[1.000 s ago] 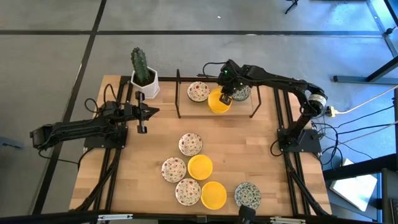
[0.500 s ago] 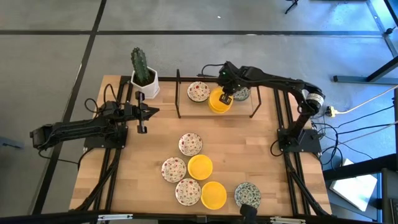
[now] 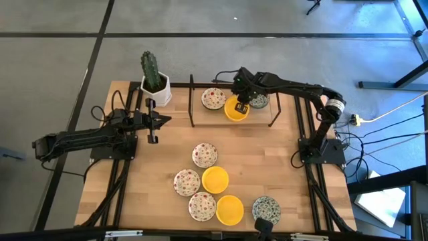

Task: Pick & Place Mini bowls
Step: Stack the yellow bowl on top of the yellow bowl on the shelf

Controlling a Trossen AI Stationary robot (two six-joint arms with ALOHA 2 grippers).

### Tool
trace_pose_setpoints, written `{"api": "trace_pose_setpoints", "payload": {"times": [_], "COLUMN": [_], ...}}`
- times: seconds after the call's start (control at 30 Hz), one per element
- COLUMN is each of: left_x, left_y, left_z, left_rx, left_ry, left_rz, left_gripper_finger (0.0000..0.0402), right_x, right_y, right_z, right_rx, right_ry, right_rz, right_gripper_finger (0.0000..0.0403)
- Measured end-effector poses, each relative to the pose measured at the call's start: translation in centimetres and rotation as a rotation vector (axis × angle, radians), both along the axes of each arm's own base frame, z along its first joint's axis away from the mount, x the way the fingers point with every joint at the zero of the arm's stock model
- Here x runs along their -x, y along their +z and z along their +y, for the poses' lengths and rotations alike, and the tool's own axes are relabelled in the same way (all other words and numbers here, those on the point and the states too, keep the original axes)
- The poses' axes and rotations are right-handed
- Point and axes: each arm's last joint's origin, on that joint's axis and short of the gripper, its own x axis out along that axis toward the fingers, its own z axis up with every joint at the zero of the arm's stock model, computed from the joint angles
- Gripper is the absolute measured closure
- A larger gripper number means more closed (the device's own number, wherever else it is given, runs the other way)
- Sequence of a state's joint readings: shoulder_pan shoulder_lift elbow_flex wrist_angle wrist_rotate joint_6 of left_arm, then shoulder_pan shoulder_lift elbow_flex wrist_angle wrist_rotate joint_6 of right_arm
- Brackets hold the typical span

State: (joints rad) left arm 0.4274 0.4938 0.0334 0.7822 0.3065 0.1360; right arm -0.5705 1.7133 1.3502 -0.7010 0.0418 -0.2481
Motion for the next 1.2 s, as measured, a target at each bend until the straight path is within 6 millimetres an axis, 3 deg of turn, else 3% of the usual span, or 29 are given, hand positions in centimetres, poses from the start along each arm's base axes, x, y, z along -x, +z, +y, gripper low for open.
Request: {"api": "trace_pose_setpoints", "payload": {"times": [0.23,0.57,0.67,0.83,1.0,1.2], "left_x": [0.0,0.0,0.0,0.0,0.0,0.0], "left_y": [0.0,0.0,0.0,0.0,0.0,0.0], "left_z": [0.0,0.0,0.0,0.0,0.0,0.0], "left_rx": [0.000,0.000,0.000,0.000,0.000,0.001], "left_ry": [0.000,0.000,0.000,-0.001,-0.001,-0.001], "left_rz": [0.000,0.000,0.000,0.000,0.000,0.000], "left_gripper_finger": [0.0394,0.0397,0.0395,0.0394,0.0397,0.0394], "right_x": [0.0,-0.4,-0.8,-1.8,-2.4,-2.6], "right_y": [0.5,5.6,5.8,5.8,5.7,3.4], "right_z": [0.0,-0.2,0.3,2.0,3.3,3.4], "right_rx": [0.000,-0.007,0.029,0.156,0.183,0.169], "right_ry": [-0.001,-0.075,-0.100,-0.145,-0.146,-0.140], "right_rz": [-0.001,-0.072,-0.060,0.001,0.006,0.055], "right_gripper_finger": [0.0299,0.0274,0.0300,0.0391,0.0397,0.0399]}}
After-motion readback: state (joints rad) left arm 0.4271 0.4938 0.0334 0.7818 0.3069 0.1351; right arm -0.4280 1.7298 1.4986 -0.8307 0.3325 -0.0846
